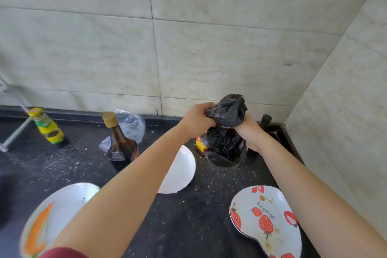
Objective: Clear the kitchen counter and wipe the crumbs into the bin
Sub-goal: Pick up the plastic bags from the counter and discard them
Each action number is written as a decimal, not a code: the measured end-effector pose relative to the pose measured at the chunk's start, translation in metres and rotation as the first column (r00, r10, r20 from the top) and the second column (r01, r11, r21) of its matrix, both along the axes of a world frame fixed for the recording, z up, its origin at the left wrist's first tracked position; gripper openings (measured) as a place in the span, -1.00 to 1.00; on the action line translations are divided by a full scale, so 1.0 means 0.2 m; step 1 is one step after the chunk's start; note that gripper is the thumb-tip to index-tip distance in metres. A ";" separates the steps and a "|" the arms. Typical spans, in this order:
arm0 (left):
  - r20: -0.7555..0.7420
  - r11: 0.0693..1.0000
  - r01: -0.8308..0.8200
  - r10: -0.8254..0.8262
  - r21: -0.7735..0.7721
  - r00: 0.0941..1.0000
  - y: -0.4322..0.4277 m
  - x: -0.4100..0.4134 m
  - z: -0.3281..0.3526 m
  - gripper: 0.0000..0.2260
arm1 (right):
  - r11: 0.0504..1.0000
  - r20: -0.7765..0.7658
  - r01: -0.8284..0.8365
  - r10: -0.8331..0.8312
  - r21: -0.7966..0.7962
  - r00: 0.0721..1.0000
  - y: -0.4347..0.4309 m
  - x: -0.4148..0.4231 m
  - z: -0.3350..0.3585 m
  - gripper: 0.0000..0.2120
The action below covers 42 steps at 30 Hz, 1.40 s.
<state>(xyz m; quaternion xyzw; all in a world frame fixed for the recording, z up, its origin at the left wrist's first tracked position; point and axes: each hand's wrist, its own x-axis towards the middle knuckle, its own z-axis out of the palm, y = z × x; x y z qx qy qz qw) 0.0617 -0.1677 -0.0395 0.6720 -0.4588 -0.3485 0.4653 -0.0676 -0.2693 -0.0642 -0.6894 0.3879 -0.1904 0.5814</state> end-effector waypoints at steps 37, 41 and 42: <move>0.310 0.833 -0.531 0.469 0.154 0.827 0.56 1.76 -0.78 -0.73 | 0.915 -0.237 0.154 -0.254 -0.373 0.937 0.34 1.38 -0.25 -0.83; 0.083 0.718 -0.696 0.693 0.011 0.716 0.74 1.67 -0.45 -0.76 | 0.854 -0.053 0.238 -0.295 -0.464 0.954 0.43 1.34 -0.03 -0.94; 0.045 0.693 -0.721 0.721 -0.017 0.692 0.78 1.64 -0.38 -0.66 | 0.822 0.013 0.270 -0.305 -0.501 0.952 0.46 1.32 0.02 -0.96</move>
